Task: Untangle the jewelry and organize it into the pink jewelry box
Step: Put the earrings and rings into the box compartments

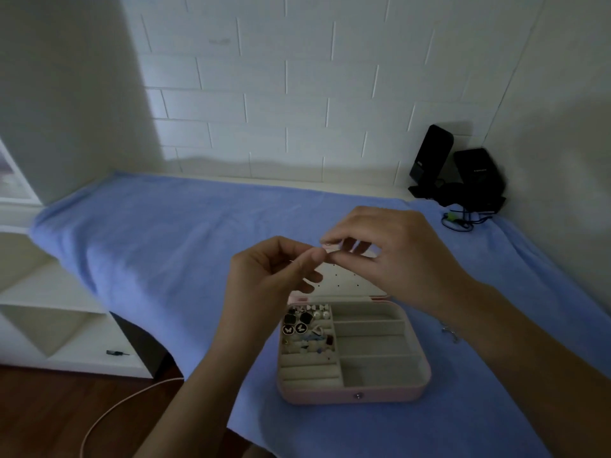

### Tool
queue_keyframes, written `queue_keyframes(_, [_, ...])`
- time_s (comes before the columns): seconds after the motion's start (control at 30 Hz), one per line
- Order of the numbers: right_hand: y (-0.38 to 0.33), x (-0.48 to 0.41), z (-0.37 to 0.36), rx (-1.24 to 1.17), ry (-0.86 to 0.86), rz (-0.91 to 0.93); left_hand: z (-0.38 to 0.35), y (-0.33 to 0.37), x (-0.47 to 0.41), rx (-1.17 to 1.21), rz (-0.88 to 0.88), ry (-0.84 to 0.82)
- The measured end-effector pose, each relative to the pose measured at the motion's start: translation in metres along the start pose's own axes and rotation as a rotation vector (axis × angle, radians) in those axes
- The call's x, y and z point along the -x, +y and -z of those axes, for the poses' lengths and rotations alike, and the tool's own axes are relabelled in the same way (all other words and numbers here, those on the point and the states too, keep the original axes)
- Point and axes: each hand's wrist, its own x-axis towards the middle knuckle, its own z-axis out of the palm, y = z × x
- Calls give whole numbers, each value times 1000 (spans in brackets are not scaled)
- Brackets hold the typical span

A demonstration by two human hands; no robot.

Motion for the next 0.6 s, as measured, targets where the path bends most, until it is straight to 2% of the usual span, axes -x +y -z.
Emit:
queue_keyframes(0.13, [-8,-5,-9,-31,-23,62,11,2,0,19,65,0])
queue_keyframes(0.33, [-7,3,-21,-129,-16,-48,16,-3,5,-40,92,-6])
queue_keyframes(0.6, [-6,8,-30,-78,74,-48,16,-6,4,28,132,-11])
